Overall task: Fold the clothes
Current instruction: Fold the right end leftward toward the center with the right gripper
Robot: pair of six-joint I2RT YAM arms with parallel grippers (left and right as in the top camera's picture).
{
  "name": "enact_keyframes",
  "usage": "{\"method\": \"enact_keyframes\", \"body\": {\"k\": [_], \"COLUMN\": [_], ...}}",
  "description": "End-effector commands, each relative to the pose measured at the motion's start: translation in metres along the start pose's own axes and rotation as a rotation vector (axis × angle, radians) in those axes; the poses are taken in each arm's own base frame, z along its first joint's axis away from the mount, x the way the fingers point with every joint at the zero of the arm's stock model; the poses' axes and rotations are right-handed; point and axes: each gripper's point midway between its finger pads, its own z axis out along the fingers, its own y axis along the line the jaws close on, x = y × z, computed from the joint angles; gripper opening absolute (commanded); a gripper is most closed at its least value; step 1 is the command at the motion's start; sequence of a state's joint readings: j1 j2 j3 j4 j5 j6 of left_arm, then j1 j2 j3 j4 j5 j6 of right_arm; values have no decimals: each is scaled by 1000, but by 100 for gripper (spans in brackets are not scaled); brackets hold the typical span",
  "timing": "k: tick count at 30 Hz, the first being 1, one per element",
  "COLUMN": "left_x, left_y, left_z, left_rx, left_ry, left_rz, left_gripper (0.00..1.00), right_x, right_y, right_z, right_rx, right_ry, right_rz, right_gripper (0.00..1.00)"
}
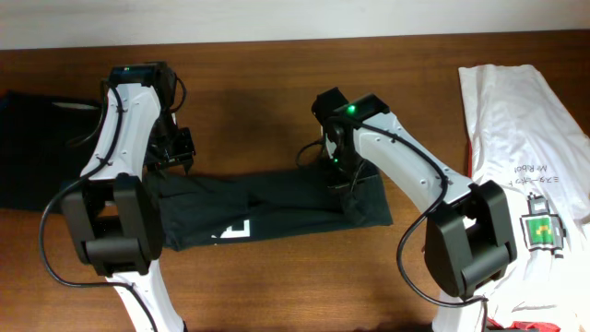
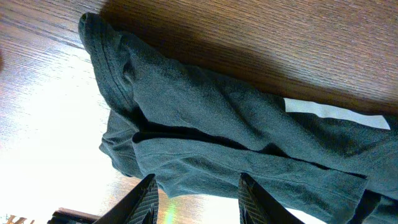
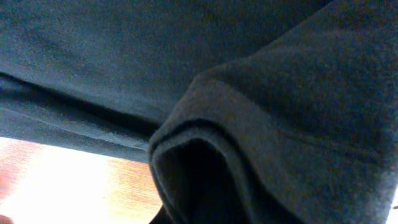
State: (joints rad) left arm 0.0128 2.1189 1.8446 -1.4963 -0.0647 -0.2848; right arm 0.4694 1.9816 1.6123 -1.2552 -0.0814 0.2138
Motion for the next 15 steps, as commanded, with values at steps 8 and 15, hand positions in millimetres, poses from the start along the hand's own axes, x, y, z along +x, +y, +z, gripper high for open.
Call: {"method": "enact_keyframes", "body": {"k": [8, 15], "left_x": [-2, 0], "left_y": [2, 3], "left_z": [-1, -1], "left_rx": [-9, -11], "left_ry": [-7, -1], "left_rz": [-8, -7], "left_gripper": [41, 42], "right_x": [-8, -14], "right_y": [57, 20], "right_z": [-6, -1], "right_rx": [-268, -50], "right_ry": [-35, -56], "right_rz": [-148, -48], "right_gripper": [40, 43]}}
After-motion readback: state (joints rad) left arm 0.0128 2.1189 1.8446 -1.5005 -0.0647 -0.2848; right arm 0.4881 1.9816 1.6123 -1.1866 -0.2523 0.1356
